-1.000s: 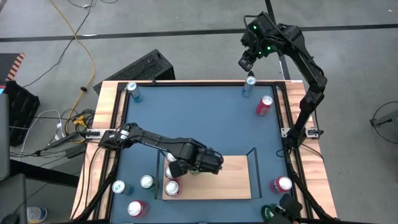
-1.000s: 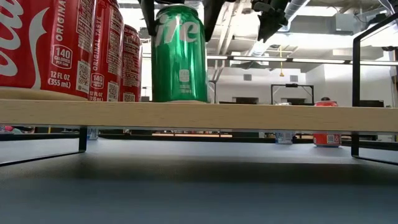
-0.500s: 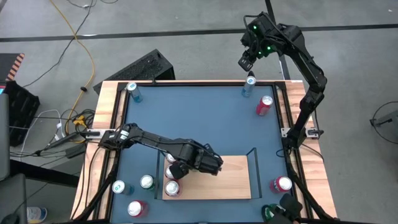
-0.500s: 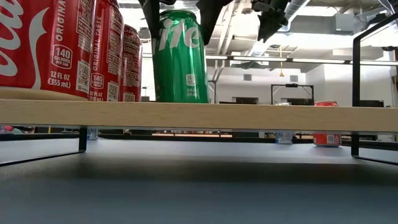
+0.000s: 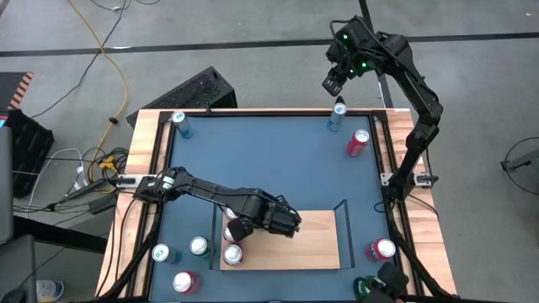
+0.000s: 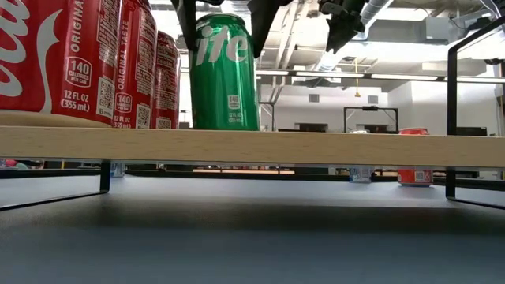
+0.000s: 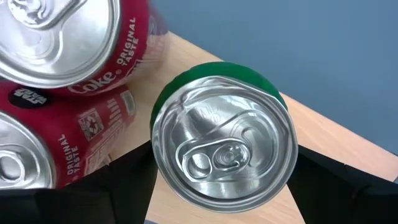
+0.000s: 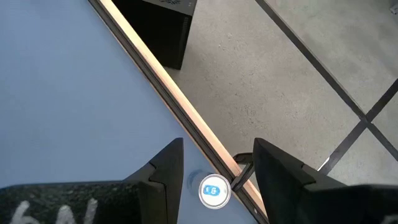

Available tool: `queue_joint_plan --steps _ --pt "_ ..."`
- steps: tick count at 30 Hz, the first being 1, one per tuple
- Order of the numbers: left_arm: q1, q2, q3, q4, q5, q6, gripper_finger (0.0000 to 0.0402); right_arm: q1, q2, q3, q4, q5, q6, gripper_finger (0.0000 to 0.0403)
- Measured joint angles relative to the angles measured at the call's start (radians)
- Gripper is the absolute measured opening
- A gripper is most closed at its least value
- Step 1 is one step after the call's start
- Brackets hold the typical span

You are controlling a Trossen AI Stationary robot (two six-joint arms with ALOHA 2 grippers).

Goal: Place canned beverage on shelf
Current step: Put the top left green soda can on the shelf aligned with the left red soda can

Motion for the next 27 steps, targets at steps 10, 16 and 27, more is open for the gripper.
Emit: queue_joint_plan --steps 10,16,27 --pt "0.001 0.000 -0.029 -0.010 0.024 0.000 0.0302 0.013 0.000 0.000 -0.003 0.000 0.000 0.0175" --pt "0.000 -0.007 -0.066 0.048 0.040 0.014 0.0302 0.020 0.000 0.000 -0.041 -0.101 0.011 0.0175" --pt "0.000 -0.003 -0.067 0.034 0.039 0.016 0.0302 0.071 -0.005 0.000 -0.068 -0.217 -0.006 0.0175"
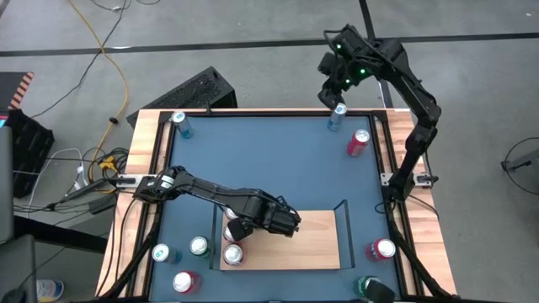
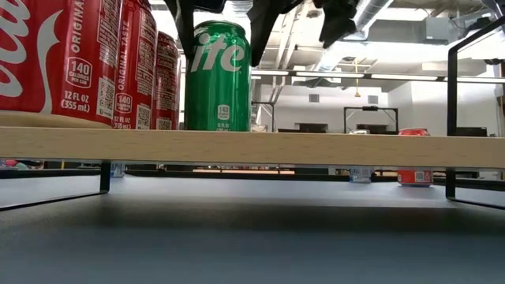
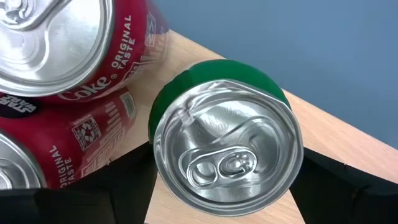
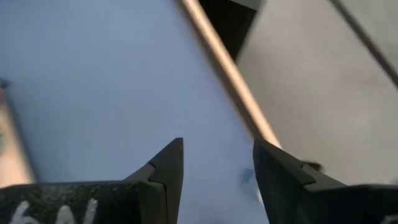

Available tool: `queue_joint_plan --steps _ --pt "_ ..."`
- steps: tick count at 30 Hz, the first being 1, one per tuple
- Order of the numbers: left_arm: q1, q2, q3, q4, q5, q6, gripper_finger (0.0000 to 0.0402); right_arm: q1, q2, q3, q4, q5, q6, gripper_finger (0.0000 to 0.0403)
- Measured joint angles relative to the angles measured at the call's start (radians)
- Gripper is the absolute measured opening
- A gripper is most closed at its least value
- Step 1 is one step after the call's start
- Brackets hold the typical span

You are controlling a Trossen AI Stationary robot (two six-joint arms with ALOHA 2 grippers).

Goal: Place canned beverage on shelf
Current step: Put the top left green soda can on the shelf aligned with the left red soda can

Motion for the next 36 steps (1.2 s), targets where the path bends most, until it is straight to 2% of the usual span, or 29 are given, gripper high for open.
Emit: queue_joint_plan --steps 6,11,16,22,24,28,32,36 --pt "0.000 0.002 0.000 -0.001 0.001 0.035 0.0302 0.047 -0.026 0.000 -0.022 -0.018 0.020 0.0175" --pt "0.000 0.003 -0.002 -0.009 -0.009 0.048 0.0302 0.140 -0.079 -0.001 -0.052 -0.018 0.089 0.0175" --pt "-0.001 0.006 -0.003 -0.009 -0.021 0.069 0.0302 0.290 -0.194 0.000 -0.052 -0.019 0.094 0.0175" --pt "0.000 0.007 -0.003 -0.009 -0.024 0.105 0.0302 0.535 -0.303 -0.016 -0.053 -0.021 0.156 0.0175" --pt "0.000 0.007 -0.003 -0.009 -0.024 0.119 0.0302 0.600 -0.340 -0.043 -0.052 -0.005 0.185 0.0175" --pt "0.000 0.007 -0.003 -0.009 -0.018 0.139 0.0302 0.685 -0.394 -0.132 -0.052 0.108 0.260 0.0175" --pt "0.000 0.007 -0.003 -0.008 0.001 0.132 0.0302 0.720 -0.436 -0.245 -0.054 0.165 0.294 0.0175" --pt "-0.005 0.007 -0.003 -0.007 0.017 0.131 0.0302 0.720 -0.470 -0.346 -0.038 0.173 0.319 0.0175"
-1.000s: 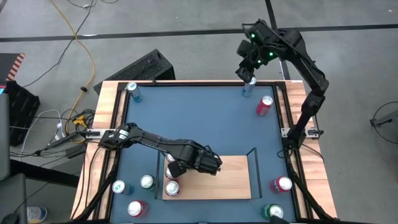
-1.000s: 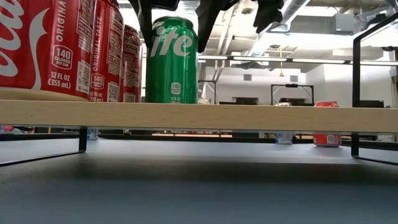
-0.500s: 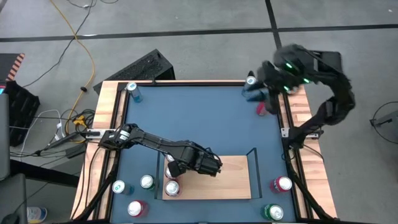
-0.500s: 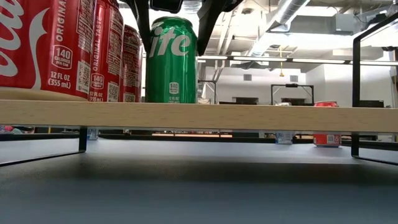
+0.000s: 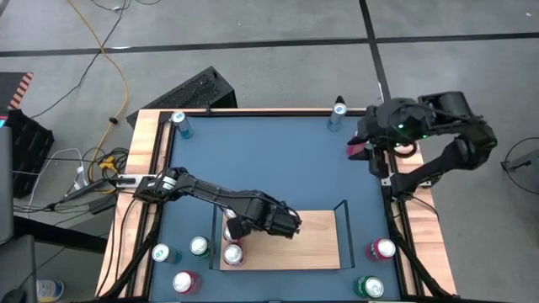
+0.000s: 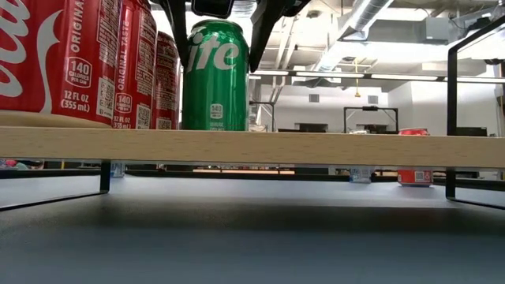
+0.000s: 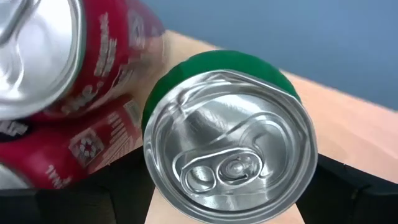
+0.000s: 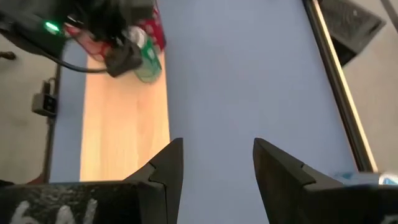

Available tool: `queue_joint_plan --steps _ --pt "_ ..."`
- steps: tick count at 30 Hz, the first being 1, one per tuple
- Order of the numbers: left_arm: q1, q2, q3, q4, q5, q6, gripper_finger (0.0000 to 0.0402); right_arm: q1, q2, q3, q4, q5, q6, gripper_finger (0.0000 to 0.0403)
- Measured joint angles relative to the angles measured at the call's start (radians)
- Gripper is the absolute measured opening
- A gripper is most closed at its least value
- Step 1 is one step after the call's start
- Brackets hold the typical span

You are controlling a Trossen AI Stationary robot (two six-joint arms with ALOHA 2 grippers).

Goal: Place canned beverage on shelf
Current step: Put the top left green soda can on the shelf aligned with the left red soda can

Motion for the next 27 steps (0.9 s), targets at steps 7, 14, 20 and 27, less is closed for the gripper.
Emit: queue_joint_plan --steps 7,14,20,27 --pt "-0.001 0.000 0.000 0.022 0.011 0.020 0.0302 -0.003 -0.021 -0.090 0.048 0.002 0.004 0.0175" --pt "0.000 0.000 0.000 0.026 0.003 0.041 0.0302 -0.002 -0.020 -0.091 0.053 0.000 0.009 0.0175" --pt "-0.006 0.000 0.000 0.045 0.022 0.048 0.0302 -0.002 -0.029 -0.091 0.051 0.000 0.020 0.0175" --pt "-0.015 0.000 0.000 0.044 0.038 0.028 0.0302 -0.002 -0.028 -0.091 0.050 -0.001 0.020 0.0176"
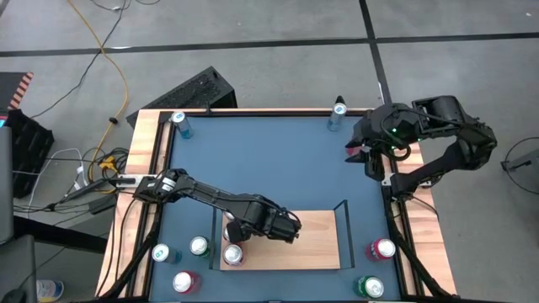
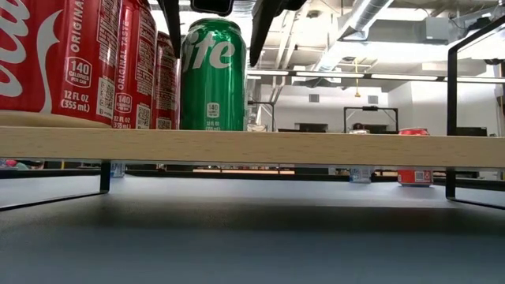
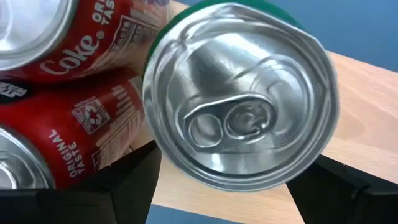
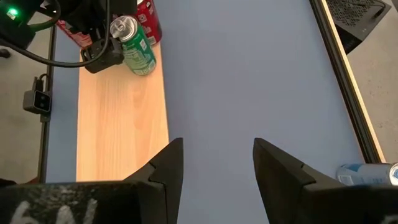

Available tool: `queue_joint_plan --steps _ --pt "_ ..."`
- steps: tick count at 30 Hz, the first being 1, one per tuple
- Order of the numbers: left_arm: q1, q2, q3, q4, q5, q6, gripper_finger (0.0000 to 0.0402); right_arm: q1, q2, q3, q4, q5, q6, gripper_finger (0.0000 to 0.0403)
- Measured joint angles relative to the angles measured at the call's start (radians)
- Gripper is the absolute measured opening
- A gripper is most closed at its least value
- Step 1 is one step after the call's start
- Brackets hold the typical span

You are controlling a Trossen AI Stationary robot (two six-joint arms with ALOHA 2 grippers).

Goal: Place canned beverage on shelf
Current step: Put the top left green soda can on the shelf aligned with the left red soda can

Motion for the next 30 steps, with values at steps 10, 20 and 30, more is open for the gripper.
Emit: queue_joint_plan --steps 10,20,30 --pt "-0.010 0.000 0.000 0.088 -0.010 0.030 0.0302 0.000 0.000 0.000 0.000 -0.001 0.000 0.0175" --pt "-0.011 -0.002 0.001 0.257 -0.019 0.171 0.0302 0.000 0.000 0.000 0.000 -0.001 0.000 0.0175" --pt "-0.011 -0.005 0.001 0.378 -0.003 0.295 0.0302 0.000 0.001 0.000 0.000 -0.002 0.007 0.0175"
